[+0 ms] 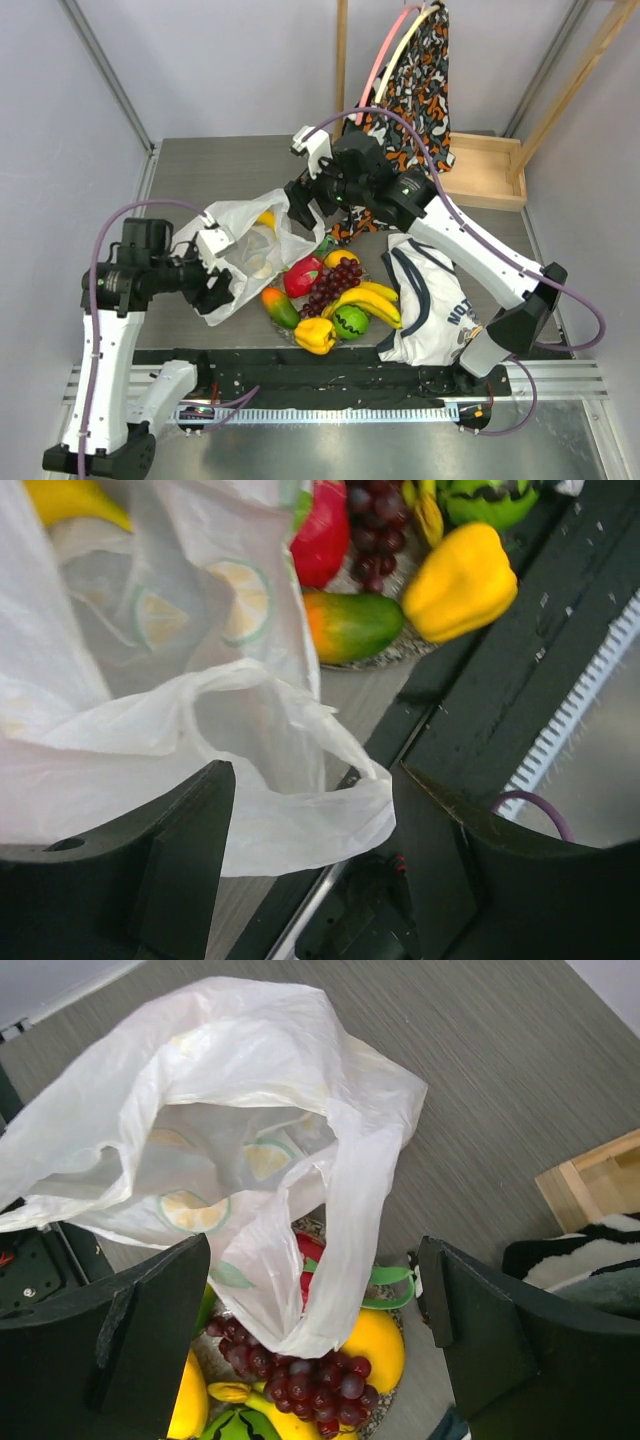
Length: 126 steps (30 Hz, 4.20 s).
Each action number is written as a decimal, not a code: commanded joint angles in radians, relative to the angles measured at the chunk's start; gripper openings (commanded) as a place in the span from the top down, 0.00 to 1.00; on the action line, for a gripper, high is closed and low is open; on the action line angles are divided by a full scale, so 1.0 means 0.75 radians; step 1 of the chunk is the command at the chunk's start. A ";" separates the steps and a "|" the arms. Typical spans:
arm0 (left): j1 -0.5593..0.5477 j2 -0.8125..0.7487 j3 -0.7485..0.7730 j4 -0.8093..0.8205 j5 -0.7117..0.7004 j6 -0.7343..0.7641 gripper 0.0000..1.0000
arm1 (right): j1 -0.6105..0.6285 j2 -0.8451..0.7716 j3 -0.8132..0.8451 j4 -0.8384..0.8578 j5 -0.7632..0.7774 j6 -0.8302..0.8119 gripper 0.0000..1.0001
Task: Take the fake fruits out of the plastic bag
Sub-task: Adjust the plastic bag at the center of the board.
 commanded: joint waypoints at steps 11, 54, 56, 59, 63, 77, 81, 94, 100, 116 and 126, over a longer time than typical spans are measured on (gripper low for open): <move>-0.384 0.007 -0.207 -0.045 -0.359 -0.254 0.47 | 0.007 0.082 0.049 0.091 -0.020 0.014 0.06; 0.058 -0.202 0.144 -0.382 -0.380 -0.172 1.00 | 0.111 0.982 0.435 0.361 0.246 -0.292 0.26; 0.058 -0.200 0.165 -0.388 -0.378 -0.148 1.00 | 0.109 1.047 0.490 0.331 0.265 -0.329 0.25; 0.058 -0.206 0.191 -0.411 -0.416 -0.113 1.00 | 0.097 1.115 0.607 0.237 0.289 -0.329 0.26; 0.058 -0.312 0.190 -0.411 -0.580 -0.033 1.00 | 0.097 1.113 0.632 0.188 0.232 -0.284 0.27; 0.058 -0.515 0.077 -0.411 -0.707 0.143 1.00 | 0.426 0.753 0.190 0.218 0.172 -0.127 0.25; 0.058 -0.490 0.040 -0.409 -0.560 0.159 1.00 | 0.389 0.812 0.227 0.224 0.283 -0.161 0.23; 0.056 -0.533 -0.040 -0.413 -0.574 0.255 1.00 | 0.305 0.939 0.284 0.269 0.514 -0.317 0.20; 0.058 -0.550 -0.058 -0.411 -0.592 0.257 1.00 | 0.244 1.004 0.294 0.263 0.494 -0.297 0.18; 0.058 -0.529 -0.023 -0.411 -0.566 0.178 1.00 | 0.399 0.896 0.462 0.200 0.075 -0.143 0.21; 0.058 -0.462 0.073 -0.411 -0.435 0.114 1.00 | 0.426 1.168 0.756 0.277 0.095 0.078 0.11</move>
